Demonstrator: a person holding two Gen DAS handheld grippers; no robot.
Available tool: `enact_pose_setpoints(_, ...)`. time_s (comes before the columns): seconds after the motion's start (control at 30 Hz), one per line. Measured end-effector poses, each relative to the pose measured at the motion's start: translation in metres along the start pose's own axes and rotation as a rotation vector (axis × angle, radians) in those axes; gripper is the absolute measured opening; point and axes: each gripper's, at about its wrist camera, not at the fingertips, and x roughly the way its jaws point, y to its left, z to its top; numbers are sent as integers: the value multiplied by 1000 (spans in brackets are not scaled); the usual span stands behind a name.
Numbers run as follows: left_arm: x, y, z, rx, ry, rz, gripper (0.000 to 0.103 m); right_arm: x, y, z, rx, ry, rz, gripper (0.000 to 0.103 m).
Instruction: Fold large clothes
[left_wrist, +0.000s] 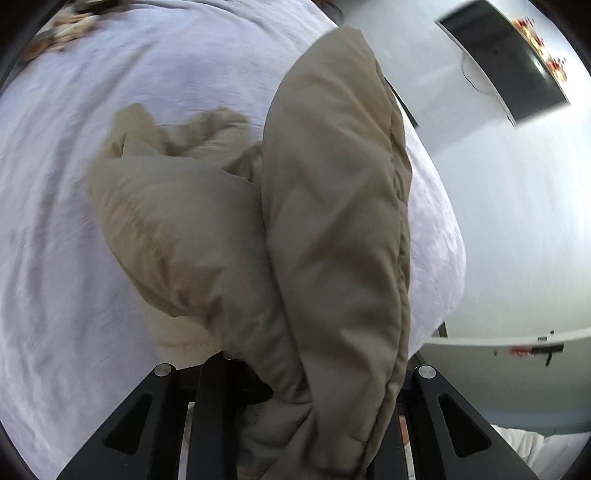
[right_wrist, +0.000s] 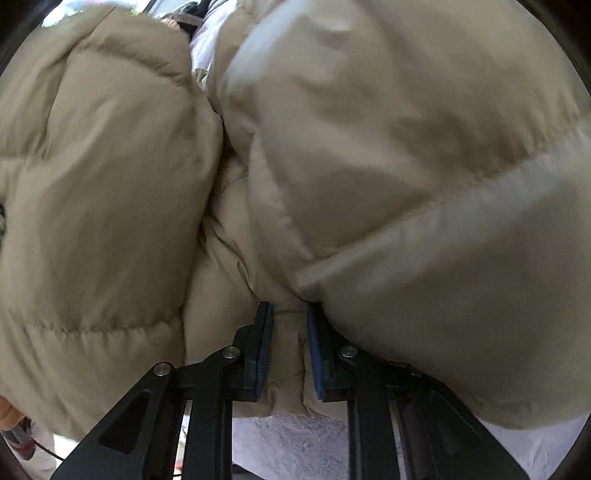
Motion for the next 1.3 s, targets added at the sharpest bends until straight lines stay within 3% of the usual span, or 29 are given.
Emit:
enact_pose_setpoints(0.07, 13, -14, 10, 26, 24, -32, 27, -7, -6, 0, 20, 4, 43, 18)
enact_pose_setpoints(0.2, 35, -34, 27, 46, 69, -142, 52, -32, -22, -2, 51, -20, 115, 18)
enact_pose_setpoints(0.3, 53, -47, 36, 103, 68, -185, 54, -56, -37, -6, 76, -55, 151, 18)
enact_pose_setpoints(0.47, 86, -56, 47, 97, 55, -259, 54, -104, -68, -11, 111, -145, 148, 18)
enact_pose_setpoints(0.53, 97, -60, 53, 81, 34, -294, 64, -120, -78, -15, 129, -178, 139, 18)
enact_pose_setpoints(0.63, 109, -71, 60, 84, 8, -274, 65, -148, -90, -22, 151, -235, 105, 19)
enact_pose_setpoints(0.67, 113, -72, 61, 81, 4, -270, 65, -156, -91, -24, 151, -255, 87, 22)
enact_pose_setpoints(0.73, 124, -74, 71, 59, 2, -264, 65, -181, -89, -31, 141, -323, 45, 52)
enact_pose_setpoints(0.77, 125, -75, 71, 50, 4, -269, 70, -195, -86, -36, 130, -361, 46, 58)
enact_pose_setpoints(0.87, 132, -64, 82, -11, 25, -330, 75, -222, -66, -46, 64, -418, 57, 61)
enact_pose_setpoints(1.0, 136, -60, 93, -70, 57, -348, 75, -225, -10, -45, -89, -437, 18, 79)
enact_pose_setpoints(1.07, 135, -56, 94, -51, 58, -339, 75, -221, 7, -43, -164, -440, -8, 79)
enact_pose_setpoints(1.17, 136, -63, 93, -18, 62, -318, 75, -202, 17, -33, -155, -461, -77, 79)
enact_pose_setpoints(1.2, 135, -69, 93, -7, 57, -312, 75, -194, 7, -30, -101, -467, -106, 75)
enact_pose_setpoints(1.23, 128, -72, 94, 10, 44, -315, 75, -190, 0, -23, -63, -471, -98, 37)
enact_pose_setpoints(1.27, 119, -76, 94, 27, 29, -321, 75, -185, -11, -16, 0, -472, -82, 17)
enact_pose_setpoints(1.3, 104, -84, 94, 58, -1, -319, 75, -186, -22, -13, 41, -478, -69, 16)
